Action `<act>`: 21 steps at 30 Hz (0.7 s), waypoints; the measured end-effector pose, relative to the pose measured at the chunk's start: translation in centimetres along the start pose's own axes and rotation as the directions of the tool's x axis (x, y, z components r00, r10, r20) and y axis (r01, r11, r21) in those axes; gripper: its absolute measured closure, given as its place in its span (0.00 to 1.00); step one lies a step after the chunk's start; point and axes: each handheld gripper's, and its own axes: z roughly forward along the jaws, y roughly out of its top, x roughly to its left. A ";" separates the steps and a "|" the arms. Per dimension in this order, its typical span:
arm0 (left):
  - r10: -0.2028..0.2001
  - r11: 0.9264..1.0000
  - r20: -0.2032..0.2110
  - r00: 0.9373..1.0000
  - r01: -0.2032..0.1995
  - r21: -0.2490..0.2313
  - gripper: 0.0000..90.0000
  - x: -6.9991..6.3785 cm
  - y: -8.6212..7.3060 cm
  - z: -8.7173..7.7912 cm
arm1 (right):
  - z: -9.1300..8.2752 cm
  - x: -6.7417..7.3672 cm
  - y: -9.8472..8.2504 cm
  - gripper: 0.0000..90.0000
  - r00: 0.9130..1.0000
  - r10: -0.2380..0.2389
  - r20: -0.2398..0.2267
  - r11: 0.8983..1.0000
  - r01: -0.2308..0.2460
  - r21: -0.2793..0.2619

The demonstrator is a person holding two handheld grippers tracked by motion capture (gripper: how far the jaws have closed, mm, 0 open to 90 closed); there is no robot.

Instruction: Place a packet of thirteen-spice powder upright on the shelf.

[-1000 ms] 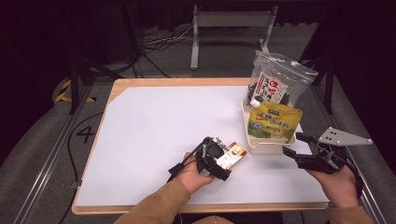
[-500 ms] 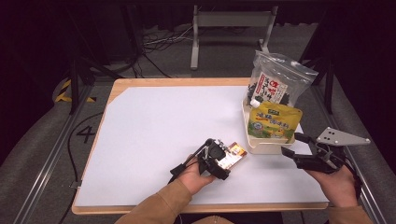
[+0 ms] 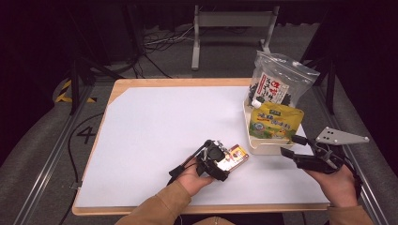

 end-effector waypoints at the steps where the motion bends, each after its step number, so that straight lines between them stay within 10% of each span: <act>1: 0.003 1.000 0.002 1.000 -0.003 -0.007 0.36 0.0 -0.1 -0.2 | 0.0 0.0 0.1 0.40 1.000 0.001 -0.003 1.000 -0.001 0.000; 21: 0.050 0.979 -0.038 0.998 -0.056 -0.197 0.36 -0.9 -2.0 -5.9 | 0.2 1.3 2.5 0.39 0.997 -0.004 -0.072 0.999 0.008 0.051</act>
